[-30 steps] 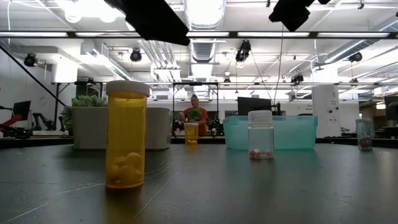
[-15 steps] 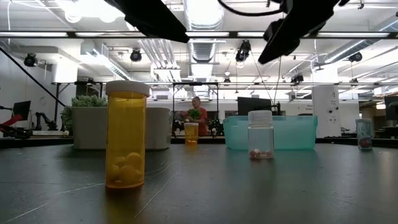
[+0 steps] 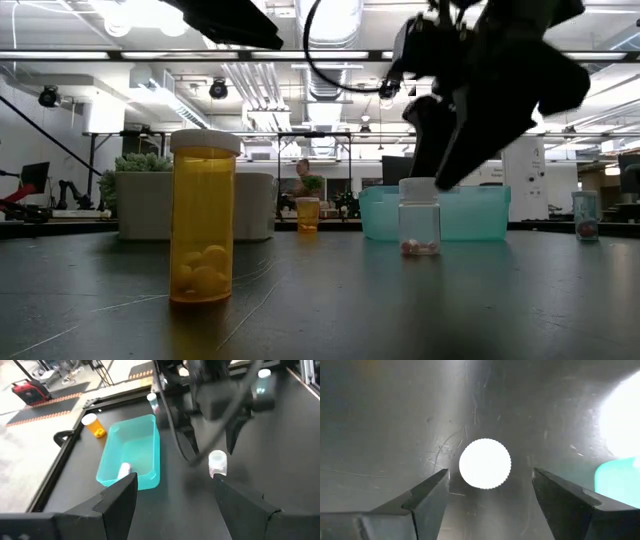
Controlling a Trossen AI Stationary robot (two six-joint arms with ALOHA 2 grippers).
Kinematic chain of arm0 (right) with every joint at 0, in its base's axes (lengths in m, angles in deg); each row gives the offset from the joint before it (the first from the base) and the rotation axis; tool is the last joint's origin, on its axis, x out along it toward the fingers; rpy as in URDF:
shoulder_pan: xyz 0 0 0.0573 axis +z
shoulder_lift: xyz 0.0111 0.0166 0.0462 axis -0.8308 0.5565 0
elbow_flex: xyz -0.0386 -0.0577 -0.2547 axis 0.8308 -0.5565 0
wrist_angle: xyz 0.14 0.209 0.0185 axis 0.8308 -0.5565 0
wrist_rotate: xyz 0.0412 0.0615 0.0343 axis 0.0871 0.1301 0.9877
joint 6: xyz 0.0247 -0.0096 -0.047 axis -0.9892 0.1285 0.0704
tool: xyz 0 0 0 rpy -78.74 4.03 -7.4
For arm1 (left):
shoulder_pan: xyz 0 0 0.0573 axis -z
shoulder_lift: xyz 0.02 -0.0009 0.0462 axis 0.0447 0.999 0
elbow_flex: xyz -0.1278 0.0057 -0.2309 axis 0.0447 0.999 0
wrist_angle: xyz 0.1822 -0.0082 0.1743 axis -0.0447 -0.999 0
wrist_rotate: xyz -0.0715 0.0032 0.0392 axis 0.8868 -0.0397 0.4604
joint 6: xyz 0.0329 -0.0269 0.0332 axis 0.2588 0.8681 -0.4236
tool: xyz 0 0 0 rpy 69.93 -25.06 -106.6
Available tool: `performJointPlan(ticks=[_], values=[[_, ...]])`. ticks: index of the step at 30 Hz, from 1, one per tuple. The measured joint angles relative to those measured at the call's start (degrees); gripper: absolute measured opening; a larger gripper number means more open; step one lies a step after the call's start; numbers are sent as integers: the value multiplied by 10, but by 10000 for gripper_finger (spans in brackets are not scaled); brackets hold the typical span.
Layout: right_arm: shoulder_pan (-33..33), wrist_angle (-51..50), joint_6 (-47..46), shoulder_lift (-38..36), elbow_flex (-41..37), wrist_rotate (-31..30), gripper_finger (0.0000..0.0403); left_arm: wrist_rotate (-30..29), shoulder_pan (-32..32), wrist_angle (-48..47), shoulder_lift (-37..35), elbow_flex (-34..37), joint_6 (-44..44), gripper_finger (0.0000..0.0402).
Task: Pick and place medicine bottles into bin by pill shape (circle, oval)
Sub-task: Put the small transparent capsule bottle into the white bin
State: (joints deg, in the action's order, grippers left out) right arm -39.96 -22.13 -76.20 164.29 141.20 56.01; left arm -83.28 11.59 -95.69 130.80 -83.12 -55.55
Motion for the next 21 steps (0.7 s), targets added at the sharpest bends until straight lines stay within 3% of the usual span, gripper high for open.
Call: performJointPlan(ticks=[11, 21], values=[[0, 35, 8, 22, -1, -2, 227, -12, 0, 38, -74, 45, -6, 242], [0, 36, 11, 20, -1, -3, 141, -15, 0, 76, -98, 84, -6, 242]])
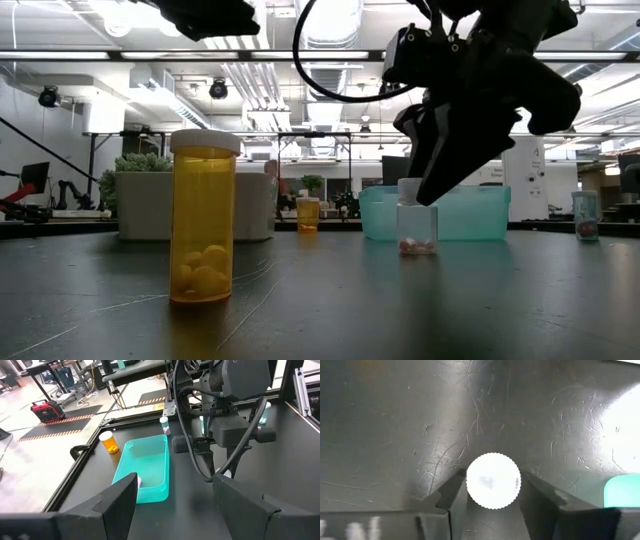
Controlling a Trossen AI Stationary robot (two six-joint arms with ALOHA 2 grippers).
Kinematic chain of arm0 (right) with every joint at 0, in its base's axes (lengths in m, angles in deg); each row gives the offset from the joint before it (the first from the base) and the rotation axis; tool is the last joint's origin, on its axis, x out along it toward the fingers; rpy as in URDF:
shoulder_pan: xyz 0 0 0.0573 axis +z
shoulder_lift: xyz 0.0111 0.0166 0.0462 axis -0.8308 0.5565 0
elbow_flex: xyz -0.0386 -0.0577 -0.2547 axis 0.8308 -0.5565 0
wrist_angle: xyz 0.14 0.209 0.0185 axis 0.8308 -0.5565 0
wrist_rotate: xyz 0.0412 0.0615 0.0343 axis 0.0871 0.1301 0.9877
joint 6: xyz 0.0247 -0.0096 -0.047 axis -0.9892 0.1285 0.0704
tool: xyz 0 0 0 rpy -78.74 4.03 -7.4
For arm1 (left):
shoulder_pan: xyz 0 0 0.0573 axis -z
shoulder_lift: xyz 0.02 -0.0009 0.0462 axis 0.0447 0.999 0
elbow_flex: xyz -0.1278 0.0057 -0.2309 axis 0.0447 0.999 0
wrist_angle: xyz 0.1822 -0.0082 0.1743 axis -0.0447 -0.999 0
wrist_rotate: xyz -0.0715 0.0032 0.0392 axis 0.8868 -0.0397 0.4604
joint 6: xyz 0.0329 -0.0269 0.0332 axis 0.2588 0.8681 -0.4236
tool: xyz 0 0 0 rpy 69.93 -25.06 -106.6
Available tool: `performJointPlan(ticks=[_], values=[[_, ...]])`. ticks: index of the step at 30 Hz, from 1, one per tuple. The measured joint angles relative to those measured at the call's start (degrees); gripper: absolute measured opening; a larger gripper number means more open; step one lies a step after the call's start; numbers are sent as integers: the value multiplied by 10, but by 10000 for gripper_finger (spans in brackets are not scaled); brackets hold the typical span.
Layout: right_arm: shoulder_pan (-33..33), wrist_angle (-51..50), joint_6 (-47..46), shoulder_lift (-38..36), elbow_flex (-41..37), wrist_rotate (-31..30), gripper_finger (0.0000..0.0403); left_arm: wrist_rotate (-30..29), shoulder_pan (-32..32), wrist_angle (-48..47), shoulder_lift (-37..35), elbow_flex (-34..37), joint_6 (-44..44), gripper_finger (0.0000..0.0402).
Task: Pick and place medicine bottles into bin by pill shape (circle, oval)
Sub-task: Put the small transparent capsule bottle into the white bin
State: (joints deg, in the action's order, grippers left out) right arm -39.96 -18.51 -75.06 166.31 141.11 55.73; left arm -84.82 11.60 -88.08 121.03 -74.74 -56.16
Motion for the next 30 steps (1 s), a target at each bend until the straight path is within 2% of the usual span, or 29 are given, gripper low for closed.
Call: performJointPlan(ticks=[6, 14, 20, 25, 30], values=[[0, -1, 0, -1, 0, 0, 133, -12, 0, 0, -10, 16, -41, 242], [-8, -37, 1, -9, 23, 0, 145, -36, -2, 26, -82, 63, -40, 242], [-30, -90, 26, -9, 96, -1, 147, -42, -2, 92, -127, 123, -52, 242], [-64, -96, 55, -5, 167, 0, 147, -62, -2, 95, -154, 131, -69, 242], [-104, -104, 89, 30, 236, 0, 138, -75, -2, 94, -181, 131, -82, 242]])
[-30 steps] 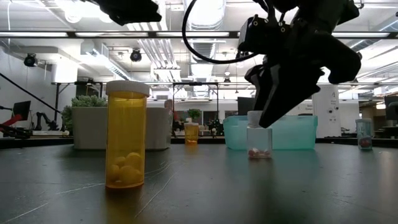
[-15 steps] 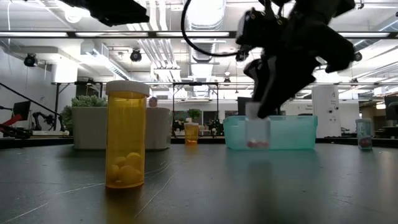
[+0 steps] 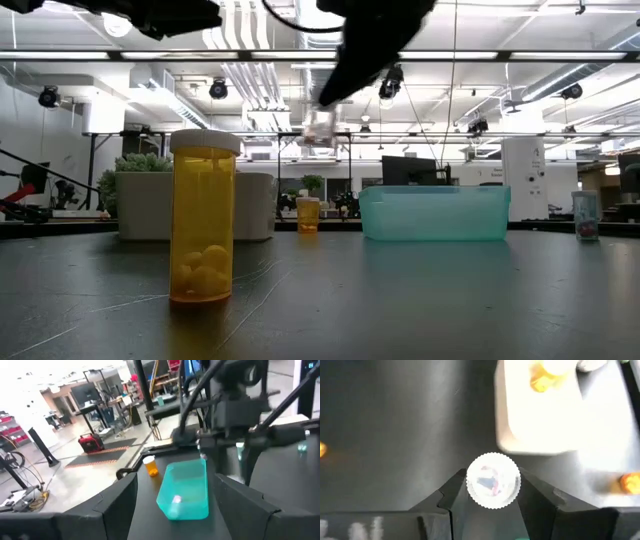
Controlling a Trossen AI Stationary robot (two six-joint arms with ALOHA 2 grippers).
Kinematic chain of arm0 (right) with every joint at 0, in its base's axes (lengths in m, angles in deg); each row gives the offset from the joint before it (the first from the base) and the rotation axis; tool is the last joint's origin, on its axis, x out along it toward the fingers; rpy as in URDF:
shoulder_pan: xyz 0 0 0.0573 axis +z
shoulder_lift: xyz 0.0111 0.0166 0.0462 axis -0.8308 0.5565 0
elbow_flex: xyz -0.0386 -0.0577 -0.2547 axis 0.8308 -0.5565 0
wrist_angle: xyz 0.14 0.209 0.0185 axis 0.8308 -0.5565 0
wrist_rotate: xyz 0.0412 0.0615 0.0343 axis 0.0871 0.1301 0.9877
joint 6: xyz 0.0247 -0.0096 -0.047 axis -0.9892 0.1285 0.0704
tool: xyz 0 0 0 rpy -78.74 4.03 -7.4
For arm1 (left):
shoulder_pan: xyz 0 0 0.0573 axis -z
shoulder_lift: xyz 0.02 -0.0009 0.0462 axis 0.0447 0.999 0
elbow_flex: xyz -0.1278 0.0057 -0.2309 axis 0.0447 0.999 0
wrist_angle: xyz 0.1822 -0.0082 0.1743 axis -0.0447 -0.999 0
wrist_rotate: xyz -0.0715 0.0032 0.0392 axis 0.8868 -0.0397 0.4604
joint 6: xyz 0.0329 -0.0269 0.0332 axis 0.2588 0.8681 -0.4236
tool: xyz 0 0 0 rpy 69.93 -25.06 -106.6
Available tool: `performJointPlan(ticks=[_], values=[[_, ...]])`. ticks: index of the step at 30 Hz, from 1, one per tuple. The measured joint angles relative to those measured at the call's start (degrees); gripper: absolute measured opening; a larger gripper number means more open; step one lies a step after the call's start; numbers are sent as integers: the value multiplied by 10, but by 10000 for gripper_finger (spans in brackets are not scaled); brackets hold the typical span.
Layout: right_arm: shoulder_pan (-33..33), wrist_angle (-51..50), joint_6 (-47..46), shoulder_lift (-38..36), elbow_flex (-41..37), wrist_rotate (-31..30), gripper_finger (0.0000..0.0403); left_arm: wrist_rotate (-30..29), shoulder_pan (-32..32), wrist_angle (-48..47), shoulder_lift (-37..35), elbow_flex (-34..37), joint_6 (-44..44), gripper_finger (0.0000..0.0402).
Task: Pick and place medicine bottles into bin by pill shape (circle, oval)
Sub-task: Put the small transparent capsule bottle into the white bin
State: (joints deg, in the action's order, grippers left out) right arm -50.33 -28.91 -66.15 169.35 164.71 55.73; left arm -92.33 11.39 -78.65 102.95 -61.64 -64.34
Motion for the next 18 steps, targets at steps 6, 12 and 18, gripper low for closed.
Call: performJointPlan(ticks=[6, 12, 18], values=[[-46, -3, 56, 72, 95, 9, 139, 0, 0, -9, -24, 12, -4, 242], [-86, -3, 79, 147, 206, 65, 140, 0, 0, -13, -52, 21, -5, 242], [-113, -52, 97, 248, 336, 67, 140, -1, 0, -21, -69, 23, -3, 242]])
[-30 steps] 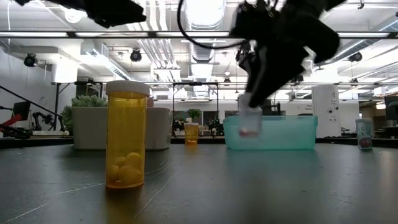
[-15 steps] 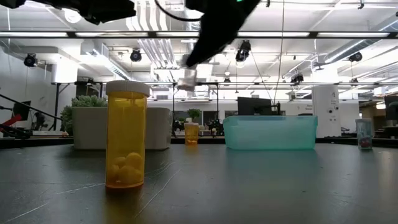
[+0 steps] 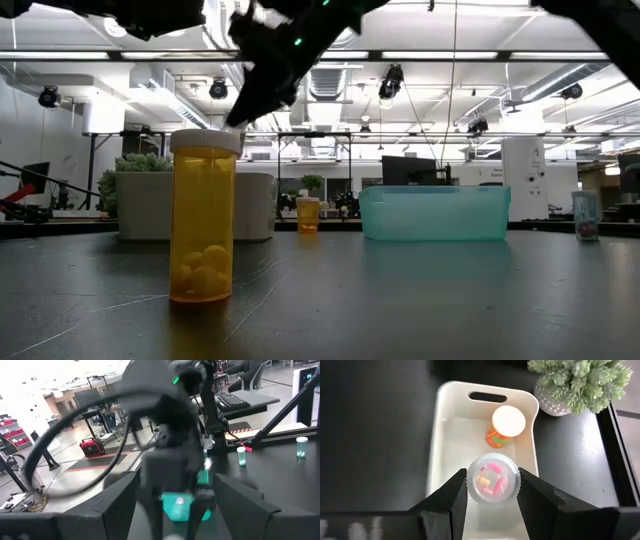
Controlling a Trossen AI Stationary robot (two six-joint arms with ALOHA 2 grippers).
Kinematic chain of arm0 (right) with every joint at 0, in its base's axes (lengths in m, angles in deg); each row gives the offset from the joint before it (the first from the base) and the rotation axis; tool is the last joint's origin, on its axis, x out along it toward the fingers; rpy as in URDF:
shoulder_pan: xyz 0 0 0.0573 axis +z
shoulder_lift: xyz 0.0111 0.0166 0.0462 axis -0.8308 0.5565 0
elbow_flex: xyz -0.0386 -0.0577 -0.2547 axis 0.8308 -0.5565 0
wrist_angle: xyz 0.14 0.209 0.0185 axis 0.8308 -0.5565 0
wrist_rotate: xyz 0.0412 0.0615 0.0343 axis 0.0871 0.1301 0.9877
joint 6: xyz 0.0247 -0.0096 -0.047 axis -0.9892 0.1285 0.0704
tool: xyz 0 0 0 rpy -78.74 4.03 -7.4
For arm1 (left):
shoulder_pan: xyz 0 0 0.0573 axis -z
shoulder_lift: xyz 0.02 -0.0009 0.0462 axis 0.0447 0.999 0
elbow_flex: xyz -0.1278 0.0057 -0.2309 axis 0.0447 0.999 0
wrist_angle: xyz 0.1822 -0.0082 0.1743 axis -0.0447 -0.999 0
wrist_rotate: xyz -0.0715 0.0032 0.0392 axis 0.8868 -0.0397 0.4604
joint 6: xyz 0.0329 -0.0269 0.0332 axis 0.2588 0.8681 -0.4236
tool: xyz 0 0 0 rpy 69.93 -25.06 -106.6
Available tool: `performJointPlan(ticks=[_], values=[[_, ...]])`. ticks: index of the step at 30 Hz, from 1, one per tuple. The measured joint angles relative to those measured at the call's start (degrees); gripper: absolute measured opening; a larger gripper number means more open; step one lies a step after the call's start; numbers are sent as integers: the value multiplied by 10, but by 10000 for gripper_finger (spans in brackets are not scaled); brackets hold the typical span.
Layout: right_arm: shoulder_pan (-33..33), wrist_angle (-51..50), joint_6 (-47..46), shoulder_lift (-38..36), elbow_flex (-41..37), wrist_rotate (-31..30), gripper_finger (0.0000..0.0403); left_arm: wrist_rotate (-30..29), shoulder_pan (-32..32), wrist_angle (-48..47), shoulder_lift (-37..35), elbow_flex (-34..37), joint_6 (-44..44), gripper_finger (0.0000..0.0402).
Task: Pick and place medicine bottles into bin by pill shape (circle, oval)
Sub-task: Put the small transparent capsule bottle into the white bin
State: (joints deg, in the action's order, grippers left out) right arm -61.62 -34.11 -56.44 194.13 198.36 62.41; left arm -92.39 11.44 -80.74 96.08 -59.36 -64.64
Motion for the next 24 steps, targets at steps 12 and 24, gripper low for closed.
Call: performJointPlan(ticks=[12, 24], values=[[-35, -83, 29, 143, 160, 68, 141, 0, 0, -1, -2, 3, 1, 242], [-40, -110, 37, 155, 159, 69, 145, 0, 0, 0, -2, 3, 0, 242]])
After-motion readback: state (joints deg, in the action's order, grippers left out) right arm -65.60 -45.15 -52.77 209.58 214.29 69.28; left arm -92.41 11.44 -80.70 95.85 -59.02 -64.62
